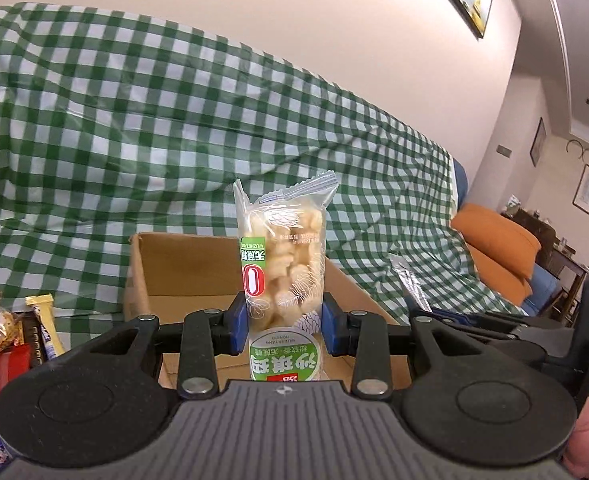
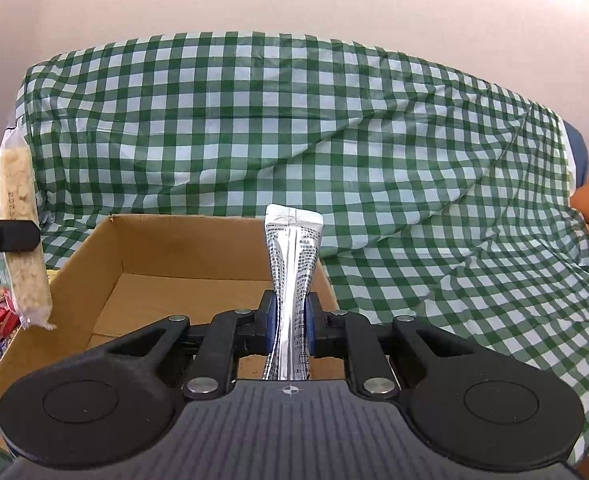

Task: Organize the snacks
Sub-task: 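Carry the puffed snack bag and silver bar over the cardboard box with both tools, then open both tools to drop the two snacks into the box, then move both tools back from the box to the snack pile, then close the left tool on the red wafer package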

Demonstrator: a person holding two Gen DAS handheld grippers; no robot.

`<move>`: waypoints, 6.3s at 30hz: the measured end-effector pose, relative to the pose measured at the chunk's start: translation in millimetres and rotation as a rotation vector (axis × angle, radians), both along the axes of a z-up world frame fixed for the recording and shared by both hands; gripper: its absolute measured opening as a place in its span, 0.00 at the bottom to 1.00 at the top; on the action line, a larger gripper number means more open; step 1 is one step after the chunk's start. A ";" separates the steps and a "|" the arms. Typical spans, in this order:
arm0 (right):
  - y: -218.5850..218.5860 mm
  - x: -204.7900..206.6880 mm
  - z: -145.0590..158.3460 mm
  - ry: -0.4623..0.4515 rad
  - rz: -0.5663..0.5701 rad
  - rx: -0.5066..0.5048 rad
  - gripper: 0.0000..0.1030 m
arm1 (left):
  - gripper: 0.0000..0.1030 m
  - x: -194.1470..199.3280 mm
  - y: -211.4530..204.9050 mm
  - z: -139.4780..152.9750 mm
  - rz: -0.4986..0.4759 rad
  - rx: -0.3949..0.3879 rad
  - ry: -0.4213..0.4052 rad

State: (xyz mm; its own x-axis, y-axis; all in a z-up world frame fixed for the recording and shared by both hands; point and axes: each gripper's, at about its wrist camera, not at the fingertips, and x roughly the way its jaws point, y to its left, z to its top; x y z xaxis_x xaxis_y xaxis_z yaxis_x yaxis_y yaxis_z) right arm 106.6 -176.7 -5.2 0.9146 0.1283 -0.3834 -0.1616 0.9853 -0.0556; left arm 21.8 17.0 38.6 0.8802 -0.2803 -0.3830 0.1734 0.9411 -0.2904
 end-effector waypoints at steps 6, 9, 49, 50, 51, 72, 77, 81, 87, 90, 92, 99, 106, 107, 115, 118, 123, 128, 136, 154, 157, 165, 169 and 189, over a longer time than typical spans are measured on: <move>3.8 1.8 -0.6 0.010 0.010 -0.009 0.15 | 0.39 4.4 -4.2 -6.3 -0.009 0.002 0.015; 5.2 5.8 -0.3 0.015 0.012 -0.009 0.15 | 0.39 3.5 -4.4 -7.1 -0.015 0.002 0.016; 7.9 6.1 -2.9 0.032 0.013 -0.041 0.17 | 0.39 6.3 -21.7 -14.4 -0.104 0.036 0.031; 7.9 6.2 -2.9 0.032 0.013 -0.041 0.17 | 0.39 6.7 -21.9 -14.6 -0.104 0.037 0.031; 8.5 5.8 -3.0 0.032 0.011 -0.041 0.17 | 0.39 6.4 -21.8 -14.5 -0.103 0.037 0.031; 9.4 3.5 -2.4 0.020 0.013 -0.036 0.24 | 0.56 9.0 -24.3 -14.5 -0.119 -0.006 0.012; 12.8 0.9 -2.7 0.008 0.007 -0.041 0.48 | 0.56 6.1 -23.5 -12.9 -0.087 0.008 -0.019; 14.5 0.7 -2.2 0.003 -0.001 -0.037 0.48 | 0.55 -2.6 -24.4 -11.6 -0.084 0.054 -0.075; 22.4 -0.3 -1.2 -0.006 0.013 -0.030 0.48 | 0.25 -12.4 -10.8 -12.6 -0.105 0.119 -0.053; 32.2 -3.0 0.3 -0.022 0.030 -0.036 0.47 | 0.07 -10.3 14.1 -5.7 -0.102 0.073 -0.006; 39.0 -5.1 1.5 -0.028 0.040 -0.031 0.45 | 0.07 -6.7 34.5 7.5 -0.079 0.042 0.018; 65.8 -17.7 5.0 -0.044 0.118 -0.018 0.35 | 0.07 16.1 123.4 33.7 0.064 0.062 0.089; 95.5 -27.0 4.0 -0.045 0.203 -0.014 0.35 | 0.07 23.5 219.6 -28.1 0.317 -0.025 0.341; 100.2 -28.2 3.9 -0.042 0.219 -0.009 0.35 | 0.07 22.6 231.1 -31.2 0.369 -0.044 0.367; 163.6 -38.3 1.5 0.004 0.376 0.058 0.35 | 0.07 24.8 271.1 -49.2 0.489 -0.147 0.474; 196.8 -46.0 -7.9 0.018 0.427 0.025 0.35 | 0.08 24.9 268.3 -54.8 0.494 -0.129 0.499; 243.4 -52.0 -34.5 0.034 0.448 -0.106 0.35 | 0.11 30.5 261.2 -61.6 0.485 -0.094 0.526; 268.7 -40.9 -61.9 0.068 0.433 -0.182 0.35 | 0.26 35.7 262.1 -68.6 0.496 -0.083 0.554; 295.0 -25.6 -93.4 0.125 0.445 -0.274 0.41 | 0.67 53.8 250.9 -87.7 0.479 0.051 0.647; 294.9 -21.9 -100.4 0.121 0.473 -0.333 0.00 | 0.65 69.7 234.2 -114.7 0.390 0.168 0.744; 295.9 -28.1 -96.9 0.099 0.480 -0.337 0.00 | 0.54 67.4 234.3 -114.8 0.383 0.177 0.753; 301.3 -34.0 -99.0 0.069 0.432 -0.403 0.34 | 0.42 58.6 240.5 -108.6 0.399 0.116 0.750; 303.3 -24.4 -107.3 0.110 0.399 -0.429 0.39 | 0.50 58.9 240.9 -110.4 0.390 0.115 0.763; 295.1 -26.5 -106.6 0.144 0.483 -0.372 0.00 | 0.35 63.0 224.6 -117.2 0.360 0.194 0.777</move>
